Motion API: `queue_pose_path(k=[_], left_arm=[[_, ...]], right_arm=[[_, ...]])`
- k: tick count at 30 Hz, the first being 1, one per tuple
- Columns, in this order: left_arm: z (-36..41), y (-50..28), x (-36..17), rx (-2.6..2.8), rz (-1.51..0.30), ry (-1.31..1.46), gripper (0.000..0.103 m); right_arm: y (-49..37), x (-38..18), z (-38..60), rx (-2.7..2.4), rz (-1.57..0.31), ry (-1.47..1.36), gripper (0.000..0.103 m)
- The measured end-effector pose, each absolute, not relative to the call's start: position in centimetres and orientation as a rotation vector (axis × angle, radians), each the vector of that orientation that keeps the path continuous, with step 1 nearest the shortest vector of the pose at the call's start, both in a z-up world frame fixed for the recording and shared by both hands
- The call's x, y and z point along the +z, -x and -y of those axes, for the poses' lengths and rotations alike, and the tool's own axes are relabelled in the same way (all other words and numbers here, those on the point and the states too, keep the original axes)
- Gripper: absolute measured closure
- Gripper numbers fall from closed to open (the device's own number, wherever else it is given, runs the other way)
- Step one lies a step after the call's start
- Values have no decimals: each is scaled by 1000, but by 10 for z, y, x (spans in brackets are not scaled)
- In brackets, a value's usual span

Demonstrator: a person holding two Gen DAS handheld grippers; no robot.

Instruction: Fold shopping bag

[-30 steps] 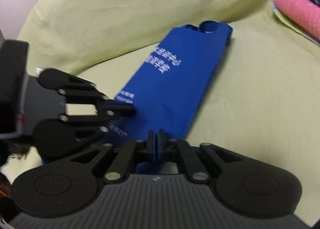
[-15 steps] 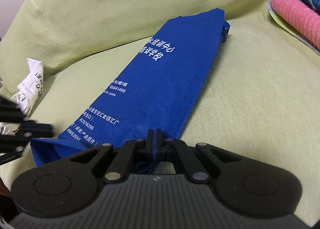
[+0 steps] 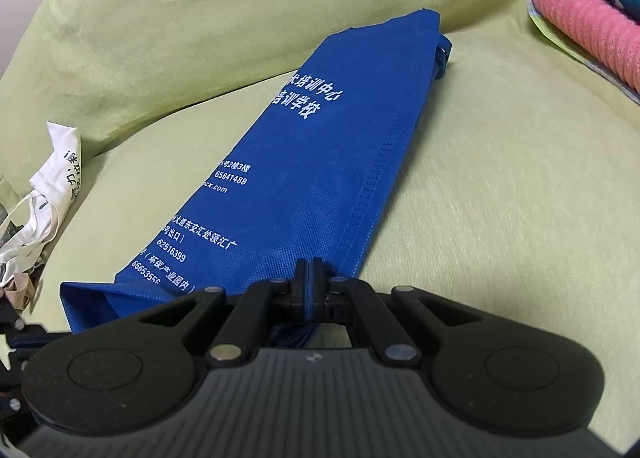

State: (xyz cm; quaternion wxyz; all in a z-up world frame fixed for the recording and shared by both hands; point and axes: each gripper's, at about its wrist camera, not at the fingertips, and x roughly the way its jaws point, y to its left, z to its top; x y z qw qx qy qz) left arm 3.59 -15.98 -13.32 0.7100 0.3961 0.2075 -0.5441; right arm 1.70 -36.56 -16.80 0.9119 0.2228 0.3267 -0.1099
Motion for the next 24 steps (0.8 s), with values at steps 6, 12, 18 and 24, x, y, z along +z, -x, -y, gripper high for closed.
queue_pose_path(k=[6,12,18,24], left_arm=[[183,-49,-132,-1204,-451,-869,103],[205,-68,-146,-1208,-497,-887,100],[212,-79,-151,-1221,-522,-877,102],[215,-78,-152,-1208,-540,-881,103]], right_arm=[[-17,-167,367,-217,-677,-453,103],[-15,-168,368,-207,-670,-454,103],[-16,-169,366,-205,-666,-435,103],[-16,-168,365,-205,-663,-425,103]])
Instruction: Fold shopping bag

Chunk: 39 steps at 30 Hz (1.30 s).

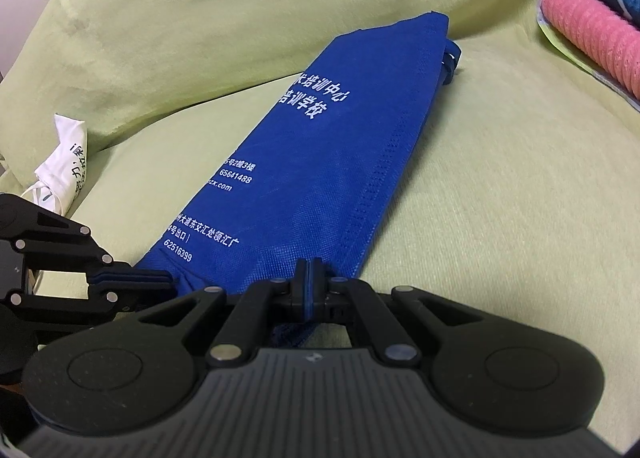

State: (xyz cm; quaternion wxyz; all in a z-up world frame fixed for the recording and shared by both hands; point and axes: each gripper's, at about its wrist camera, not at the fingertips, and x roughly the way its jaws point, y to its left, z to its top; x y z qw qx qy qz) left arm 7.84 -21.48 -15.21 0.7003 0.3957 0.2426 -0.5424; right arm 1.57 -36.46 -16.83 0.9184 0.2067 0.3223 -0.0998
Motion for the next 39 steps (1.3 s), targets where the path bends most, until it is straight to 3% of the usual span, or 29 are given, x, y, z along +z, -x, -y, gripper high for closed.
queue_pose_path(k=[21,23,29,33,39], left_arm=[[214,-76,-153,-1183,-595,-883,103],[215,-74,-153,-1182,-590,-898,103],[217,-72,-153,-1185,-586,-917,103],[212,-68,-154,-1194,-555,-924,103],[201,-60,-155,-1213,-469,-959,100]], right_arm=[[-12,-160,354,-216,-671,-323,103],[-2,-151,349,-226,-647,-283,96],[30,-128,301,-45,-528,-78,97],[14,-147,278,-42,-605,35,91],[5,-164,290,-71,-679,-41,93]])
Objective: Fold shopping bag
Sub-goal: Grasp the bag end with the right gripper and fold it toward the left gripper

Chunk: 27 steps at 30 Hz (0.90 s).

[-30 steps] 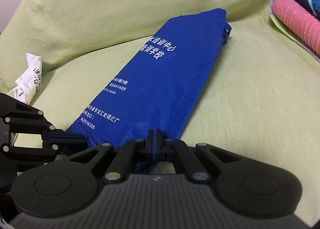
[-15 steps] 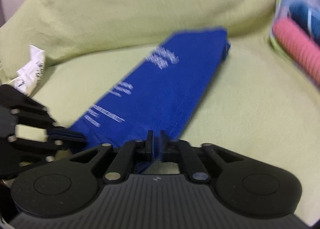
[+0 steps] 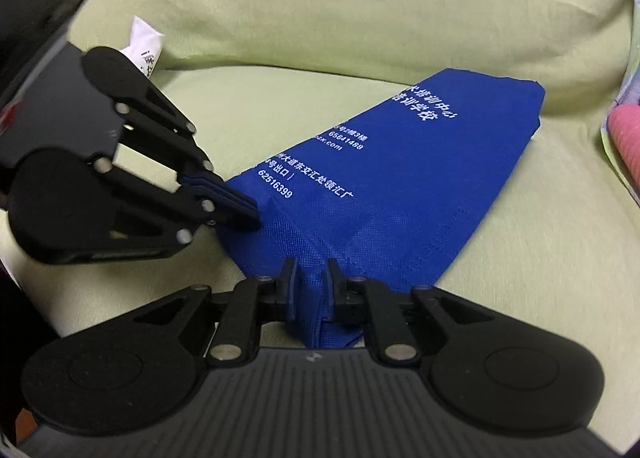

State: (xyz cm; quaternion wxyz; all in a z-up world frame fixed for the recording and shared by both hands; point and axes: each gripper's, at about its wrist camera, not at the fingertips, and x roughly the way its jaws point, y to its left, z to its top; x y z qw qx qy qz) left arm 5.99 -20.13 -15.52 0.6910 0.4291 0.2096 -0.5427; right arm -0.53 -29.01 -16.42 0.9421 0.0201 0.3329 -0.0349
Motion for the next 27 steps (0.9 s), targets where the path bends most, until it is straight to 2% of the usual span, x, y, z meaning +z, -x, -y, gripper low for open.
queue_pose_path(k=[3,4,11,13,16,18,19,22,27], left_arm=[[177,-41,-160,-1235,-258,-1139,79],[168,-37,-163,-1240,-195,-1207,70],[133,-13,-200,-1234,284,-1658,63],[136,-14,-207,-1218,375,-1726,63],[147,-21,-205,-1258,359,-1764,67],[154,-26,-205,-1284,347,-1789,80],[158,-29,-204,-1297,342,-1801,90],[169,-36,-203,-1337,324,-1839,94],[188,-45,-196,-1405,262,-1863,94]], right_arm=[[6,-164,292,-63,-683,-38,93],[7,-165,293,-61,-679,-43,93],[8,-164,295,-58,-672,-66,93],[10,-164,295,-57,-671,-68,93],[9,-164,296,-53,-676,-66,93],[8,-164,297,-49,-677,-67,93],[8,-164,297,-47,-675,-69,93],[12,-159,296,-41,-650,-26,92],[36,-152,291,28,-549,151,71]])
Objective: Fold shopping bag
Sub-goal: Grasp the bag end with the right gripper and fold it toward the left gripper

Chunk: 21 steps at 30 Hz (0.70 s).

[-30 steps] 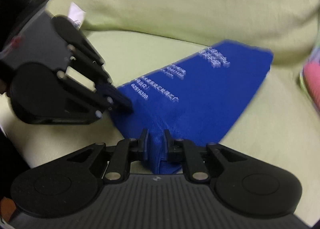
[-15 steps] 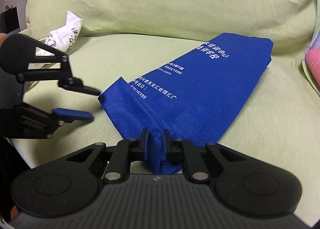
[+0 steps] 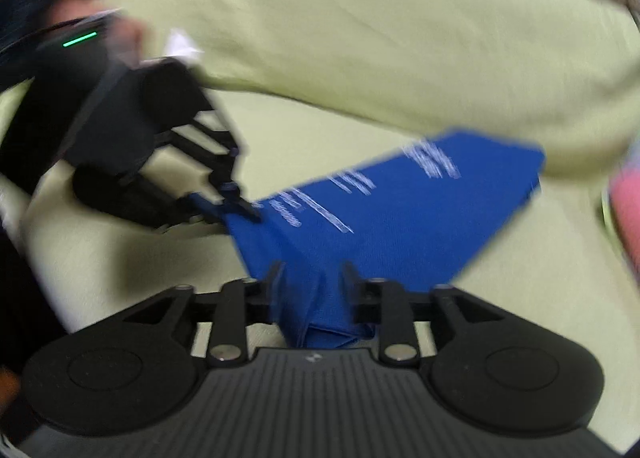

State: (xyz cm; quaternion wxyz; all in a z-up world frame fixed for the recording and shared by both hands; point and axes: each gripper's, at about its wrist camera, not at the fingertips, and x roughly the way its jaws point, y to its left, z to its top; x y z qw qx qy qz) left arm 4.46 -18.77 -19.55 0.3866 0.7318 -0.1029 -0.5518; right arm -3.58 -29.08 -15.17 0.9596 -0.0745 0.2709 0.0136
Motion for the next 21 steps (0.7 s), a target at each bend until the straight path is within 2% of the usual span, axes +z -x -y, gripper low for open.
queue_pose_path(k=[6,12,18,21], left_arm=[[200,-50,-181,-1461,146,-1794,95],[205,-64,-167,-1532,31,-1722,94],[210,-72,-161,-1582,-28,-1673,94],[211,-71,-157,-1606,-68,-1646,94]], right_arm=[[53,-173,273,156,-496,531,69],[48,-199,261,192,-425,817,75],[41,-205,269,186,-390,764,89],[36,-206,277,193,-394,679,91]])
